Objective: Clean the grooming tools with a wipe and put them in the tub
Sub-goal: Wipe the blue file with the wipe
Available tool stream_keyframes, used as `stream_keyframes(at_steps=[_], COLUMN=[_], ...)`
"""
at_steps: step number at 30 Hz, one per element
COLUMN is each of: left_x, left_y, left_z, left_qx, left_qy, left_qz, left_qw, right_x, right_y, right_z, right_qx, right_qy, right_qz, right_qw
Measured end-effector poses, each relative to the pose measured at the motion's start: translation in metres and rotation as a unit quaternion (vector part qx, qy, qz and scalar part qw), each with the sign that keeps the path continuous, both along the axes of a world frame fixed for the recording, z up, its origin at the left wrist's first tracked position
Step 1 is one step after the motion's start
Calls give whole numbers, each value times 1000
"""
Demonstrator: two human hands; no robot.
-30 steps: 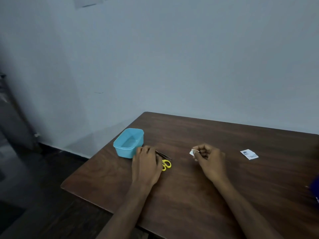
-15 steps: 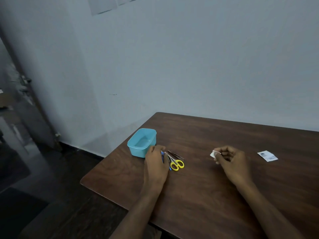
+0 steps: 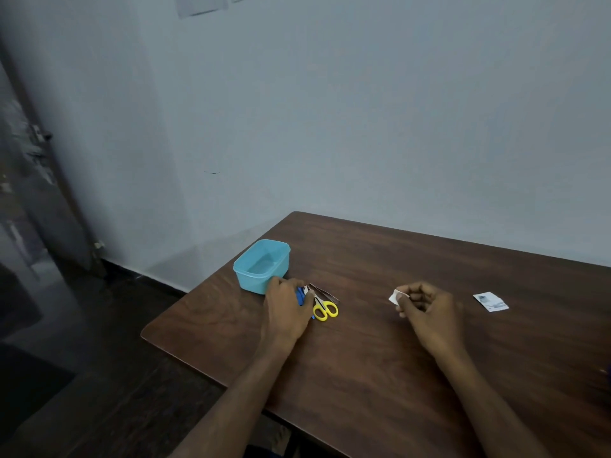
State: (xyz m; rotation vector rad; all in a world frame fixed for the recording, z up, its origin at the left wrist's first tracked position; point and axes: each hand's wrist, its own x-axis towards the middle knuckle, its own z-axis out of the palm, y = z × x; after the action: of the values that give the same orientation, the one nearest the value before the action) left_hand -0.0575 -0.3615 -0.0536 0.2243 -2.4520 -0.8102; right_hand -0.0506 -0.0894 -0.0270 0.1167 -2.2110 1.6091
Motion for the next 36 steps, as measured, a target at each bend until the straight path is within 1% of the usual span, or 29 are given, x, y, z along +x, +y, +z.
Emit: stream_keyframes(at_steps=[6, 11, 18, 22, 26, 30, 36], left_x=[3, 2, 0, 2, 4, 9, 8], left_y=[0, -2, -2, 0, -1, 3, 6], left_z=[6, 6, 4, 5, 3, 7, 9], left_qx=[36, 43, 60, 38, -6, -46, -40], left_qy=[12, 14, 1, 16, 46, 3, -23], left_qz=[-1, 14, 5, 15, 33, 37, 59], left_qw=[999, 999, 998, 999, 998, 998, 997], right_x=[-1, -2, -1, -2, -2, -2, -4], right_y=[2, 1, 4, 4, 3, 4, 6], right_z=[0, 0, 0, 1, 1, 0, 0], right_qx=[0, 10, 12, 14, 16, 27, 18], right_qy=[-1, -2, -2, 1, 0, -1, 7], right_qz=[-1, 2, 4, -1, 1, 7, 6], right_qw=[1000, 1000, 1000, 1000, 1000, 1000, 1000])
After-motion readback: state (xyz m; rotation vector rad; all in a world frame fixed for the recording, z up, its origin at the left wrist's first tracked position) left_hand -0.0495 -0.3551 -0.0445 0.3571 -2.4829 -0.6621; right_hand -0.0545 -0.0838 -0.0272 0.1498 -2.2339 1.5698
